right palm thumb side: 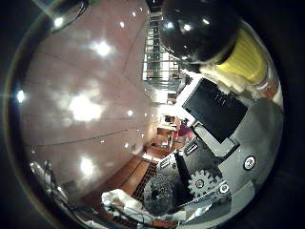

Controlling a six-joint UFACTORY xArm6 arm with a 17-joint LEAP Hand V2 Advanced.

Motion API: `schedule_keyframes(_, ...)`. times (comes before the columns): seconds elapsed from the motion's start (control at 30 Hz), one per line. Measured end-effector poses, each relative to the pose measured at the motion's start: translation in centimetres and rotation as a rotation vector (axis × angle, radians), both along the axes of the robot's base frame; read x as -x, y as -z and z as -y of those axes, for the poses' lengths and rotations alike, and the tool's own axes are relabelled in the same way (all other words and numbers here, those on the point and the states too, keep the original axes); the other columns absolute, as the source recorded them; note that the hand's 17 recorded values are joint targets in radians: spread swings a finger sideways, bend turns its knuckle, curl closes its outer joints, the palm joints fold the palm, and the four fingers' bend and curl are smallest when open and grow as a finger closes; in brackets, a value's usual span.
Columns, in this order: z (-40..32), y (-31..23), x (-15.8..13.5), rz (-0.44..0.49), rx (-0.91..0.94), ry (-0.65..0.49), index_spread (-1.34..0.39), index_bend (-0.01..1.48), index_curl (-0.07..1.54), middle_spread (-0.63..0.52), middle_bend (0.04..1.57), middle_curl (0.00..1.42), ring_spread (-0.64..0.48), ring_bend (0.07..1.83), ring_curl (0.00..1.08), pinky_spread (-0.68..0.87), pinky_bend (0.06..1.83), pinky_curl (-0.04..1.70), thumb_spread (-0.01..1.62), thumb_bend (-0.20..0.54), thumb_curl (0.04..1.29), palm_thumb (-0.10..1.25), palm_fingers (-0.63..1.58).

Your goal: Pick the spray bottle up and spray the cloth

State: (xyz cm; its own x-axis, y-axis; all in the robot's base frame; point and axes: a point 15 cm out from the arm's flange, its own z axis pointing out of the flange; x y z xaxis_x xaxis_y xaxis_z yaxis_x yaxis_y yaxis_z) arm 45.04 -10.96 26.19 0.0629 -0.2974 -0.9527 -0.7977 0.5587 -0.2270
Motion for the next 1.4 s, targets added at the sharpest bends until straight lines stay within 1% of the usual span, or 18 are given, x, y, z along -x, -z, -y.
schedule_keyframes(0.07, -0.4, -1.1, 0.5, 0.0, 0.005, -0.037, -0.2, 1.09, 0.7, -0.11, 1.26, 0.63, -0.15, 1.39, 0.54, -0.2, 1.31, 0.65, 1.08, -0.012, 0.51, 1.07, 1.24)
schedule_keyframes(0.17, 0.2, -2.3, 1.5, -0.018, 0.072, -0.098, -0.19, 1.12, 0.7, -0.11, 1.29, 0.62, -0.15, 1.41, 0.55, -0.18, 1.3, 0.71, 1.06, -0.015, 0.55, 1.06, 1.22)
schedule_keyframes(0.3, 1.7, -3.9, 4.3, -0.093, 0.201, -0.22, -0.19, 1.14, 0.69, -0.1, 1.31, 0.61, -0.14, 1.43, 0.54, -0.17, 1.27, 0.77, 1.05, -0.013, 0.58, 1.05, 1.21)
schedule_keyframes(0.4, 3.0, -6.6, 6.6, -0.145, 0.285, -0.313, -0.19, 1.14, 0.69, -0.1, 1.32, 0.61, -0.15, 1.44, 0.54, -0.17, 1.25, 0.82, 1.05, -0.013, 0.6, 1.05, 1.21)
schedule_keyframes(0.6, 5.2, -10.8, 10.4, -0.259, 0.474, -0.45, -0.19, 1.15, 0.68, -0.09, 1.33, 0.59, -0.15, 1.46, 0.54, -0.17, 1.19, 0.91, 1.06, -0.013, 0.62, 1.04, 1.2)
schedule_keyframes(0.73, 4.6, -12.7, 12.4, -0.34, 0.619, -0.564, -0.19, 1.15, 0.68, -0.09, 1.34, 0.59, -0.15, 1.46, 0.54, -0.17, 1.16, 0.97, 1.06, -0.013, 0.63, 1.03, 1.21)
schedule_keyframes(0.9, 3.1, -13.9, 14.6, -0.448, 0.82, -0.704, -0.19, 1.16, 0.68, -0.08, 1.34, 0.58, -0.15, 1.45, 0.54, -0.18, 1.13, 1.03, 1.07, -0.013, 0.64, 1.03, 1.21)
schedule_keyframes(1.0, 2.5, -14.3, 15.4, -0.494, 0.924, -0.77, -0.19, 1.16, 0.68, -0.08, 1.34, 0.58, -0.15, 1.46, 0.54, -0.18, 1.11, 1.06, 1.08, -0.013, 0.64, 1.03, 1.21)
schedule_keyframes(1.1, 1.0, -14.7, 15.7, -0.519, 1.013, -0.835, -0.19, 1.16, 0.68, -0.08, 1.34, 0.57, -0.15, 1.46, 0.54, -0.18, 1.1, 1.09, 1.08, -0.012, 0.65, 1.02, 1.21)
schedule_keyframes(1.27, -1.8, -14.3, 16.3, -0.584, 1.128, -0.942, -0.19, 1.15, 0.68, -0.08, 1.35, 0.57, -0.15, 1.45, 0.54, -0.19, 1.07, 1.13, 1.09, -0.013, 0.65, 1.01, 1.21)
schedule_keyframes(1.4, -4.2, -14.1, 16.8, -0.62, 1.191, -0.986, -0.19, 1.15, 0.67, -0.08, 1.35, 0.57, -0.15, 1.45, 0.54, -0.19, 1.05, 1.15, 1.09, -0.013, 0.65, 1.01, 1.22)
